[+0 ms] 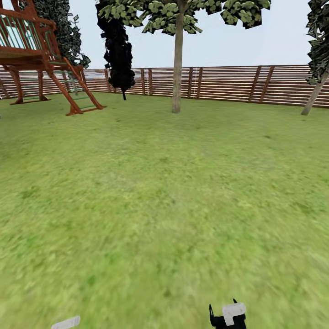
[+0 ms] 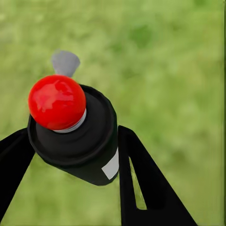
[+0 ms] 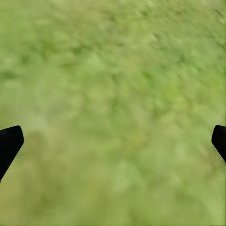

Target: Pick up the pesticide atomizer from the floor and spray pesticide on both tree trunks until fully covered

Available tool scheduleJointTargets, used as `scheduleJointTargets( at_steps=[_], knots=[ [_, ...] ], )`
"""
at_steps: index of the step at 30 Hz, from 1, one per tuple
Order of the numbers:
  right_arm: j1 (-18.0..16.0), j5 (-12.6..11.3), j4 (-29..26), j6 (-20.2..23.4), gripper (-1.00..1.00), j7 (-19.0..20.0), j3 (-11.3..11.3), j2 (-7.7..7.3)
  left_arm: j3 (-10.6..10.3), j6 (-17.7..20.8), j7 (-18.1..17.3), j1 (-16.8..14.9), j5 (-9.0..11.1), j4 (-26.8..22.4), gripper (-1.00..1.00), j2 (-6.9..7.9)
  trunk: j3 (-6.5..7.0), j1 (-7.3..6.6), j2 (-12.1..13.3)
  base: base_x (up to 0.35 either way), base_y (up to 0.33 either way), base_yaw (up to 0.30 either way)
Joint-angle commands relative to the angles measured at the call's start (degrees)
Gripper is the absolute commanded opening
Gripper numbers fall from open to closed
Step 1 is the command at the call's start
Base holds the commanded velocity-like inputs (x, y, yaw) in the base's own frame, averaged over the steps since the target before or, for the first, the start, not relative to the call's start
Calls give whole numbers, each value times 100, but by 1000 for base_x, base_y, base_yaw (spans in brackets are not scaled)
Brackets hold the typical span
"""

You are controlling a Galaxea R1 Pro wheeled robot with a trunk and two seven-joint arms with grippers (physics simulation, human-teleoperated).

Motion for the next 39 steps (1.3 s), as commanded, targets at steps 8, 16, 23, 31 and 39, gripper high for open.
scheduleJointTargets(
  at_steps=[8, 16, 23, 31, 39],
  knots=[
    [0, 0, 0, 0, 100, -1, 0, 0, 1, 0, 0, 0, -1, 0, -100, 0, 0, 0, 0, 340, 0, 0],
    [0, 0, 0, 0, 100, 0, 0, 0, 1, 0, 0, 0, -1, 0, -100, 0, 0, 0, 0, 340, 0, 0],
    [0, 0, 0, 0, 100, -3, 0, 0, 1, 0, 0, 0, -1, 0, -100, 0, 0, 0, 0, 340, 0, 0],
    [0, 0, 0, 0, 100, 0, 0, 0, 1, 0, 0, 0, -1, 0, -100, 0, 0, 0, 0, 340, 0, 0],
    [0, 0, 0, 0, 100, -2, 0, 0, 1, 0, 0, 0, -1, 0, -100, 0, 0, 0, 0, 340, 0, 0]
  ],
)
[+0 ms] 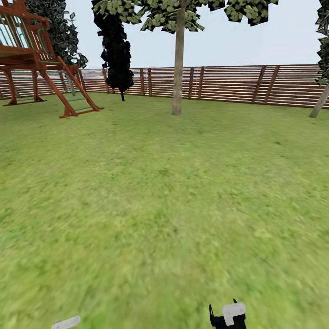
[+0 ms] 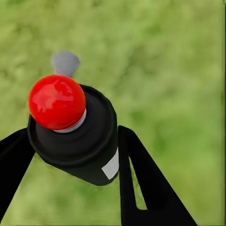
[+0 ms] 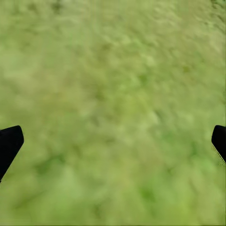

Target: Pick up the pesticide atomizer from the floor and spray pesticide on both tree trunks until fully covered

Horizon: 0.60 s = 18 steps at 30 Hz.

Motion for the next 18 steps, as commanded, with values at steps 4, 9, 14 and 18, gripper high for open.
scheduleJointTargets(
  at_steps=[4, 9, 14, 18],
  knots=[
    [0, 0, 0, 0, 100, 3, 0, 0, 0, 0, 0, 0, -1, 0, -100, 0, 0, 0, 0, 340, 0, 0],
    [0, 0, 0, 0, 100, 1, 0, 0, 0, 0, 0, 0, -1, 0, -100, 0, 0, 0, 0, 340, 0, 0],
    [0, 0, 0, 0, 100, 3, 1, 0, 0, 0, 0, 8, -1, 0, -100, 0, 0, 0, 0, 340, 0, 0],
    [0, 0, 0, 0, 100, 1, 0, 0, -1, 0, 0, 9, -1, 0, -100, 0, 0, 0, 0, 340, 0, 0]
  ],
)
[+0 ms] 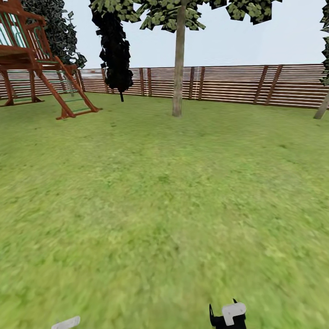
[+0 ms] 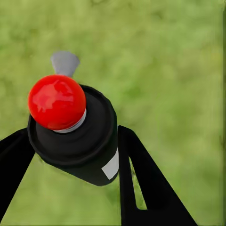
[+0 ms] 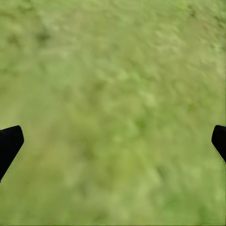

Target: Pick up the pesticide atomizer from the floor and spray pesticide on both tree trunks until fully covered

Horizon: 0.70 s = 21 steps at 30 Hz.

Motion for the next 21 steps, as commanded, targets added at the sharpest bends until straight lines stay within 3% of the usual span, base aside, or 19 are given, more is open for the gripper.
scheduleJointTargets(
  at_steps=[1, 21],
  knots=[
    [0, 0, 0, 0, 100, 0, 0, 0, 2, 0, 0, 0, -1, 0, -100, 0, 0, 0, 0, 340, 0, 0],
    [0, 0, 0, -1, 100, 0, 0, 0, 0, 0, 0, 0, -1, 0, -100, 0, 0, 0, 0, 340, 0, 0]
  ],
)
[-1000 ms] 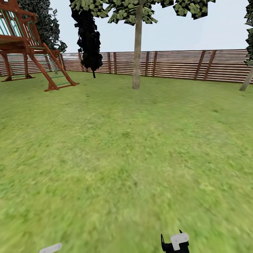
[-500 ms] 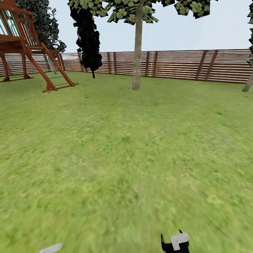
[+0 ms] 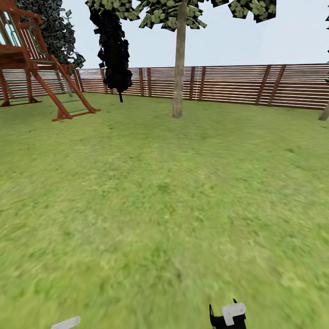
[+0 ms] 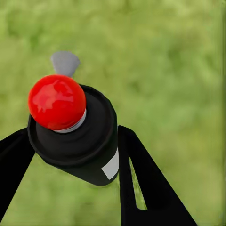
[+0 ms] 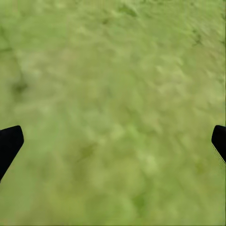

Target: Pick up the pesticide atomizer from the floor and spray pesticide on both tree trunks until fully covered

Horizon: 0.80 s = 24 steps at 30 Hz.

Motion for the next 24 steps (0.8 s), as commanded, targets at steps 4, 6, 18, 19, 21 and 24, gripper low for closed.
scheduleJointTargets(
  at_steps=[4, 6, 18, 19, 21, 24],
  knots=[
    [0, 0, 0, 1, 100, 0, 0, 0, 3, 0, 0, 0, -1, 0, -100, 0, 0, 0, 0, 340, 0, 0],
    [0, 0, 0, 1, 100, 0, 0, 0, 1, 0, 0, 0, -1, 0, -100, 0, 0, 0, 0, 340, 0, 0],
    [0, 0, 0, 1, 100, 0, 0, 0, 3, -1, 0, 0, 1, 0, -100, 0, 0, 0, 0, 340, 0, 0],
    [0, 0, 0, 1, 100, 0, 0, 0, 3, 0, 0, 0, 1, 0, -100, 0, 0, 0, 0, 339, 0, 0],
    [0, 0, 0, 1, 100, -2, 0, 0, 4, 0, 0, 0, 0, 0, -100, 0, 0, 0, 0, 340, 0, 0],
    [0, 0, 0, 1, 100, 0, 0, 0, 4, -3, 0, 0, 4, 0, -100, 0, 0, 0, 0, 340, 0, 0]
  ],
)
